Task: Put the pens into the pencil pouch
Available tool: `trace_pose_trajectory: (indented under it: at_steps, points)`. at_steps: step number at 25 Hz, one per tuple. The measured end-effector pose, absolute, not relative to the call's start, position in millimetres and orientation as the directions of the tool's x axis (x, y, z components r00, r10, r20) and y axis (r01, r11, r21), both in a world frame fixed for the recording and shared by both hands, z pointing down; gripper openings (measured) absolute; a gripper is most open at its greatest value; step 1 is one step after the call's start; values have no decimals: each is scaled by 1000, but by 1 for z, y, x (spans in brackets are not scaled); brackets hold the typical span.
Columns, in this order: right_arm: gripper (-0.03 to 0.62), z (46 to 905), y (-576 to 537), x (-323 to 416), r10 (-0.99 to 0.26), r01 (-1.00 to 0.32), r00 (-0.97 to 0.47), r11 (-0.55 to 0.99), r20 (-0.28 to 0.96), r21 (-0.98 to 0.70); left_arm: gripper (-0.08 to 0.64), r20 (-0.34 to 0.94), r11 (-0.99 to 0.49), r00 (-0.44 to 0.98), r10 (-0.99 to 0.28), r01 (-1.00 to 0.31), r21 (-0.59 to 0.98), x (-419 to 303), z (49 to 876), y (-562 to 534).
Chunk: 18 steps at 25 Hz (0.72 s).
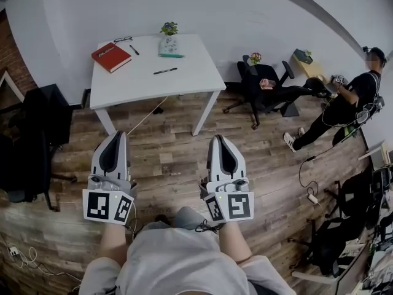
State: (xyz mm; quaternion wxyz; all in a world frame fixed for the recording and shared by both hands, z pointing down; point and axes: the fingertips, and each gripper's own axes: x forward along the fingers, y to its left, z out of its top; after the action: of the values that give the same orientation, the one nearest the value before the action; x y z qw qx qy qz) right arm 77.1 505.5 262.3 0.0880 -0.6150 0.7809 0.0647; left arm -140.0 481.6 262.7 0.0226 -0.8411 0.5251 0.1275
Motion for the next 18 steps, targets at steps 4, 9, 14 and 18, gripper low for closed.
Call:
trace_pose_trajectory:
  at_steps: [4,9,14,18]
  points:
    - [32,270,491,77,-956,-972,-223,233,-190,-29,26,-240,-437,406,-882,-894,95,-141,270,468]
    - [32,278,458,80,-958,-971,-231,238,-169,-24,26,-234,-402,371,-899,-910,103,-145,276,438]
    - [32,281,405,86,-956,-966,-250,258,-153,-28,26,-230,-384,354,-906,-918,102,-142,274,392]
    - [32,273,358,95,-948,-961,-271,278,-166,-17,26,-241,-378,346,-907,-920,99,-130,267,351]
